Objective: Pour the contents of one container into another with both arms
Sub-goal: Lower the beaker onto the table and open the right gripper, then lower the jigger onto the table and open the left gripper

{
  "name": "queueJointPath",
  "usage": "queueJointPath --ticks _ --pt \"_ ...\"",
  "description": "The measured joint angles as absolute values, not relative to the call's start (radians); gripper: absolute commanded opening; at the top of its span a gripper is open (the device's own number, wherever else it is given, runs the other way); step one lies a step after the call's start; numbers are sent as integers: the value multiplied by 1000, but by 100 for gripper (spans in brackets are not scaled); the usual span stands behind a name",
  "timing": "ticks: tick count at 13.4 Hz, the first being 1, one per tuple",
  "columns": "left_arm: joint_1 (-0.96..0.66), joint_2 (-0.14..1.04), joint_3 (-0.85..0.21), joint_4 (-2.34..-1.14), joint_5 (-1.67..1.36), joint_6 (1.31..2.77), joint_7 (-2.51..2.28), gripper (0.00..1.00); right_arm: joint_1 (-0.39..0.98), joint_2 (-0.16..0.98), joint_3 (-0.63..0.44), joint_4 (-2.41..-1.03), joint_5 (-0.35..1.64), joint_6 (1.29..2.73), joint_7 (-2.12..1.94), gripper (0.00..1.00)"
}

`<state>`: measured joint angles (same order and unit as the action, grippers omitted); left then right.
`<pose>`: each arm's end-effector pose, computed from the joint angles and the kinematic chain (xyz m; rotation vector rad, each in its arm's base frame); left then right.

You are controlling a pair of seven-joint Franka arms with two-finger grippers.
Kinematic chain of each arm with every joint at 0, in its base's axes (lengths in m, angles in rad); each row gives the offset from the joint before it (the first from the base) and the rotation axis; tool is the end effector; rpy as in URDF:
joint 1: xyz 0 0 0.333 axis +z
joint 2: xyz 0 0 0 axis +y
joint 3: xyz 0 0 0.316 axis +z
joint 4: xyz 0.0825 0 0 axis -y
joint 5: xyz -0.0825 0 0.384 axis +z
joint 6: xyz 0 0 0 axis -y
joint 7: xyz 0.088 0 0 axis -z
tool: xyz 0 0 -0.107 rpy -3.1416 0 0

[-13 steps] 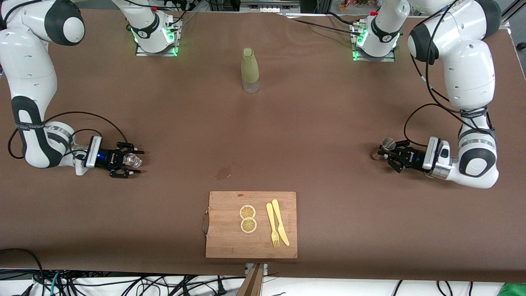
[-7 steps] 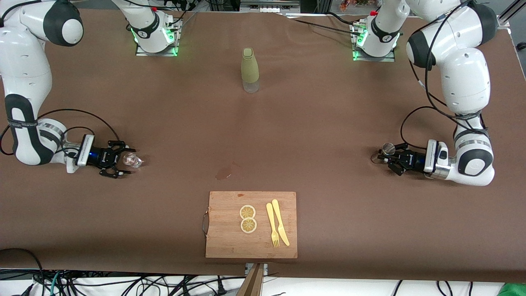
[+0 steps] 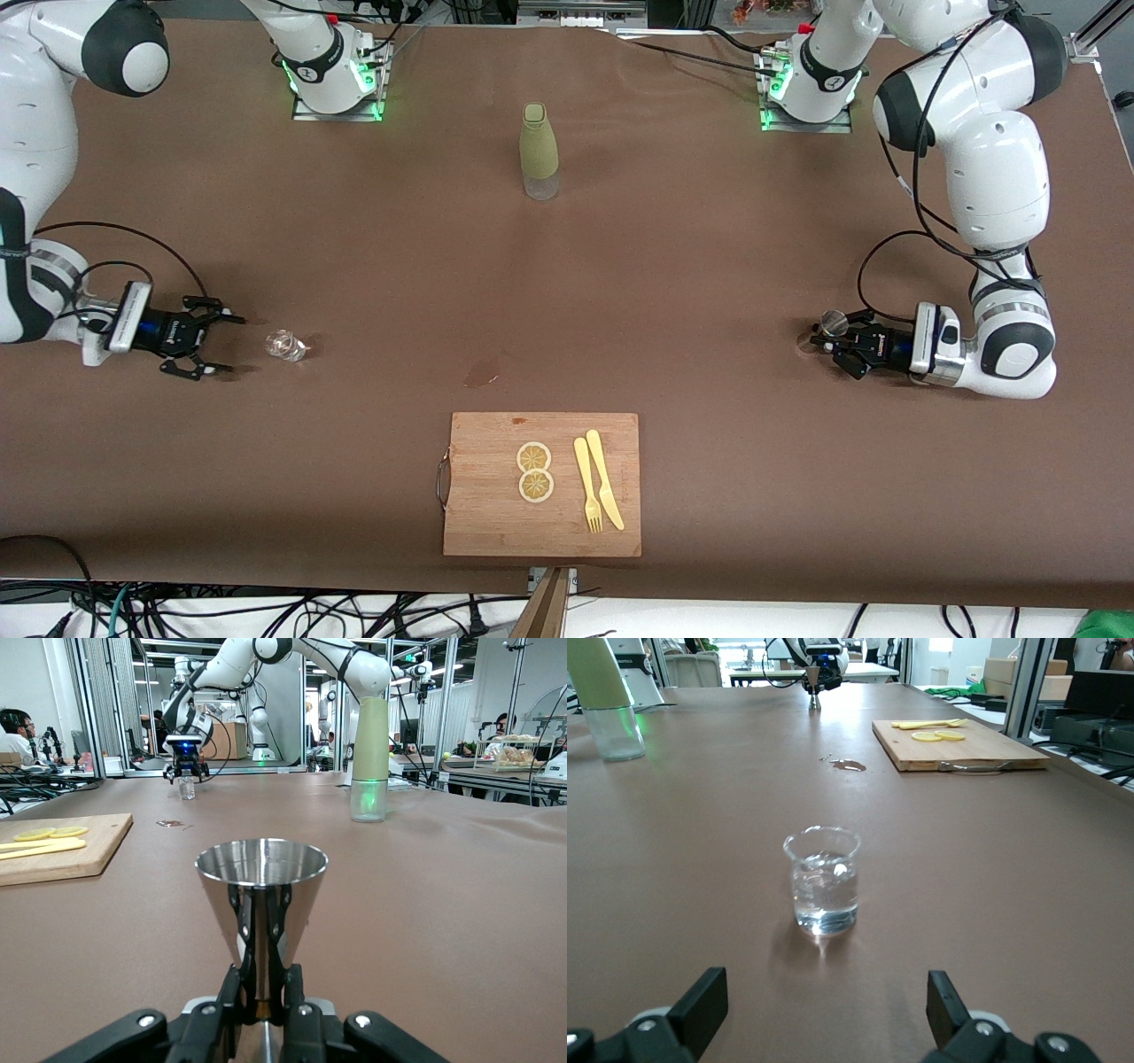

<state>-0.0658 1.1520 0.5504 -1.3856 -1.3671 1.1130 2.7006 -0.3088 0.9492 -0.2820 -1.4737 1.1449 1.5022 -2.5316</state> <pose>0.6108 0.0990 0.0771 1.1350 -1.5099 0.9390 0.5958 -0.2446 0.1182 -1.6065 -1.4572 -1.0003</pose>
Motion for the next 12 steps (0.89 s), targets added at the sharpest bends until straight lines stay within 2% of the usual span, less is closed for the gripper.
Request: queueJointPath --ticks 1,8,12 --pt "-66 1152 550 -1386 -1367 1113 2701 100 -309 935 -292 -1452 1132 1490 -2473 100" --pt "-66 1150 553 -1381 -1368 1113 2701 100 -268 829 -300 -1232 988 1465 -1827 100" --pt "-66 1051 564 -1364 -1338 1304 2704 100 -134 766 -297 -1121 851 1466 -1287 100"
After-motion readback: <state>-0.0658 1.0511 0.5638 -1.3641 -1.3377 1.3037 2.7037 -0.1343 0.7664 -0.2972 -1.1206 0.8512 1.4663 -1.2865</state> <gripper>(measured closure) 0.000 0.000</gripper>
